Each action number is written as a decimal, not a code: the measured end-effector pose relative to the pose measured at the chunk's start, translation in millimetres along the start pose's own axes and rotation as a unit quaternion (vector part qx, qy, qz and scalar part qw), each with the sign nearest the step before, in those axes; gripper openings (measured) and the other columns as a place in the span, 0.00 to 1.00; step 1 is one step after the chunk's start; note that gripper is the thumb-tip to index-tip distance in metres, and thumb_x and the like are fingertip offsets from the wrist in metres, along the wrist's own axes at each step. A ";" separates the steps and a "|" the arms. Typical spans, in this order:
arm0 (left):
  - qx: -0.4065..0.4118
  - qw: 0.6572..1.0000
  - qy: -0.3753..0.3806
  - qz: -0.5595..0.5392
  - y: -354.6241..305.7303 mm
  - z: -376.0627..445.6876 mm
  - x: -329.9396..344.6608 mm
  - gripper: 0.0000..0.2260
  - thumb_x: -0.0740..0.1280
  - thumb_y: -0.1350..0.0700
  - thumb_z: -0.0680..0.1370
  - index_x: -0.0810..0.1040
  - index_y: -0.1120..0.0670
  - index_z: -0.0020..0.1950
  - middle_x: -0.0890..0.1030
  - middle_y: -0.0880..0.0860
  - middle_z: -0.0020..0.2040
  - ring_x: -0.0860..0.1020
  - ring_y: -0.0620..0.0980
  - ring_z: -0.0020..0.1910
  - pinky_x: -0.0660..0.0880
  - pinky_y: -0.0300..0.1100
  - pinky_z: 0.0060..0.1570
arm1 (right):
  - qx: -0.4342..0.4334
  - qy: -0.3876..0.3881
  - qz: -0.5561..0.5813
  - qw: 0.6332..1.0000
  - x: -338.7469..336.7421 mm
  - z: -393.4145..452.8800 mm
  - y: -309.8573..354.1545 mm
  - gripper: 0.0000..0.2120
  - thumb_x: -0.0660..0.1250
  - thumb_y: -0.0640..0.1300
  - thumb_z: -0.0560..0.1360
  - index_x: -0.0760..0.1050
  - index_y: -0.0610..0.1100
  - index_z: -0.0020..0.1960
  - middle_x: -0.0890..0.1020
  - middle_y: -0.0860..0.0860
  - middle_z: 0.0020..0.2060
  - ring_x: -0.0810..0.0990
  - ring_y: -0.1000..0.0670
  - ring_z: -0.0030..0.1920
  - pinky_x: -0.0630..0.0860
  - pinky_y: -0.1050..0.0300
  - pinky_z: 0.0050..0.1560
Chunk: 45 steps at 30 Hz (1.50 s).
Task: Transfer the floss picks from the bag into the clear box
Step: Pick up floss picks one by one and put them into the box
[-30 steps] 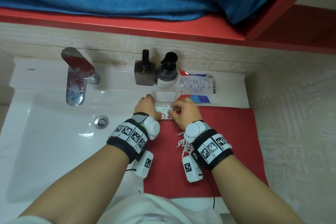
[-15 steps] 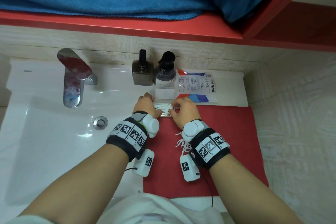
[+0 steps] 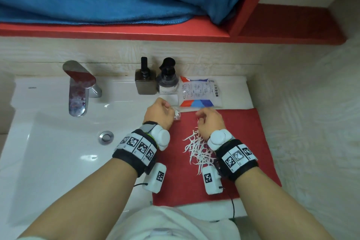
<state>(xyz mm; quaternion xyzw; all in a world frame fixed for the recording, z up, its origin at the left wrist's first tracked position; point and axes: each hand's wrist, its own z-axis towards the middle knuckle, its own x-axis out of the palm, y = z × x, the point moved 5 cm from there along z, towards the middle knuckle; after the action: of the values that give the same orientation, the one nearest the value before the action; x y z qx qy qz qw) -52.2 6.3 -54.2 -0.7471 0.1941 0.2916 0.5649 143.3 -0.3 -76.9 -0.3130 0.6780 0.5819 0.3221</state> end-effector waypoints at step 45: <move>0.165 0.977 0.137 0.017 3.0 -23.0 18.3 0.06 0.68 0.55 0.77 0.84 0.53 0.50 0.85 0.49 0.44 0.81 0.45 0.42 0.75 0.35 0.44 | -0.082 0.026 0.164 0.983 -9.3 -7.6 43.7 0.06 0.73 0.46 0.73 0.82 0.49 0.50 0.83 0.58 0.38 0.79 0.61 0.37 0.73 0.73 0.41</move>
<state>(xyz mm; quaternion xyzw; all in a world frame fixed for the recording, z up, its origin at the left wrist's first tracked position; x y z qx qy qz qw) -35.3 -15.8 -64.0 -0.6728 0.3278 0.1603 0.6435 113.3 -1.8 -42.9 -0.2381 0.6778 0.6724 0.1779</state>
